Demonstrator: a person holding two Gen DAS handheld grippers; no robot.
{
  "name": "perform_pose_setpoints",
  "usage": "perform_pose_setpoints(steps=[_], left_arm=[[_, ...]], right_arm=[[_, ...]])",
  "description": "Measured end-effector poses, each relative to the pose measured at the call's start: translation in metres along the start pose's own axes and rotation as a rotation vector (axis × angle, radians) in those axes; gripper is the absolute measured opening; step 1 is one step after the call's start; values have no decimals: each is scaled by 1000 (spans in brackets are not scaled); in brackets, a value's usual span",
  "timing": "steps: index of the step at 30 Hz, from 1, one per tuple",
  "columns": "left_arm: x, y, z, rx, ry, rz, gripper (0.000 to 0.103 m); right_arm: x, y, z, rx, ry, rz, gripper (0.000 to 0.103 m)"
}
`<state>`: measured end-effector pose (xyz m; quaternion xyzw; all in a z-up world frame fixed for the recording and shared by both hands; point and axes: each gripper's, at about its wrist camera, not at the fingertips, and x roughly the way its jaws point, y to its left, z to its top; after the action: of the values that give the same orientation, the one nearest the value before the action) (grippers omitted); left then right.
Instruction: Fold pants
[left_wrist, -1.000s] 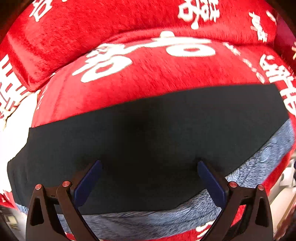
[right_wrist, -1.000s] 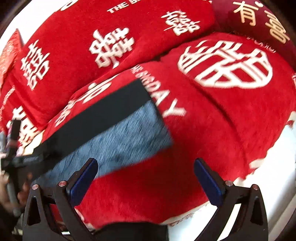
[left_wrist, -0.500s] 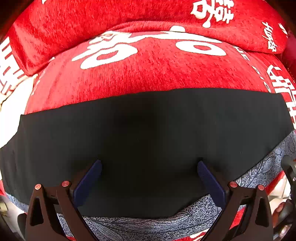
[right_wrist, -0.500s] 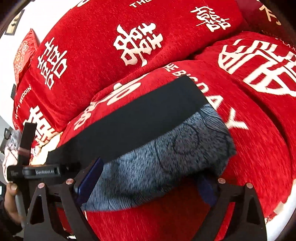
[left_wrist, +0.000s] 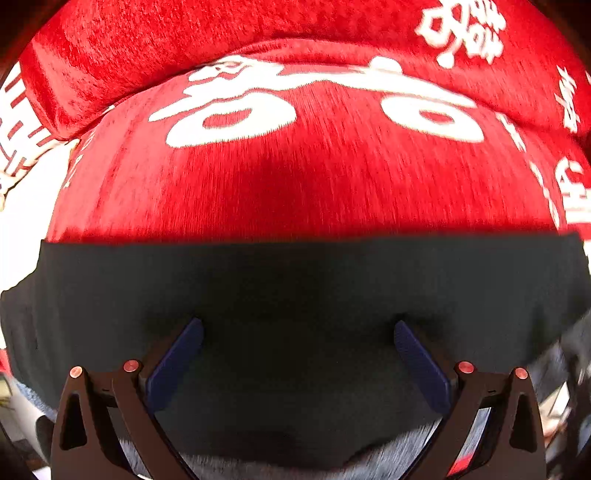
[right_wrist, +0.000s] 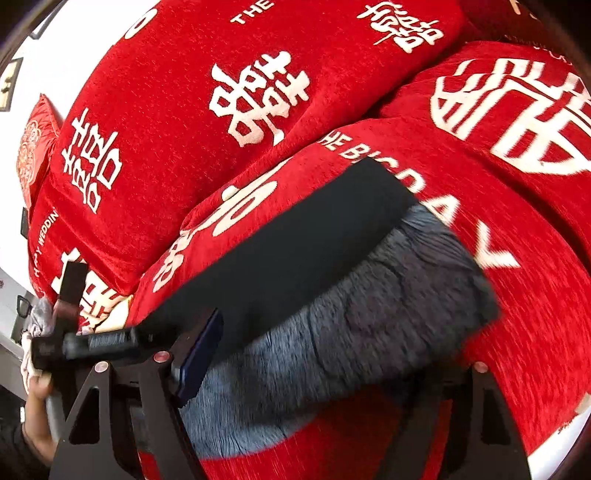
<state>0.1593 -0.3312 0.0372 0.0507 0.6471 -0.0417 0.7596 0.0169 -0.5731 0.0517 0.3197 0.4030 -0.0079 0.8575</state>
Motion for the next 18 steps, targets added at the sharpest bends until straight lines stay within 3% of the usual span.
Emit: perform_pose_setpoints(steps=[2, 3, 4, 6, 9, 14, 18], left_arm=[[-5, 1, -27, 4, -2, -4, 103], [-7, -1, -41, 19, -14, 3, 103], [-10, -2, -54, 30, -31, 12, 103], [-10, -3, -60, 17, -50, 17, 103], [-6, -1, -50, -7, -13, 6, 103], [-7, -3, -50, 10, -33, 15, 103], [-13, 1, -54, -1, -29, -23, 103]], right_arm=[[4, 6, 1, -46, 18, -44, 62], [5, 7, 0, -67, 25, -75, 44], [4, 4, -1, -78, 31, -88, 35], [1, -3, 0, -49, 38, -56, 29], [0, -2, 4, -29, 43, -63, 21], [-23, 44, 8, -174, -39, -130, 18], [-40, 84, 3, -296, -84, -181, 17]])
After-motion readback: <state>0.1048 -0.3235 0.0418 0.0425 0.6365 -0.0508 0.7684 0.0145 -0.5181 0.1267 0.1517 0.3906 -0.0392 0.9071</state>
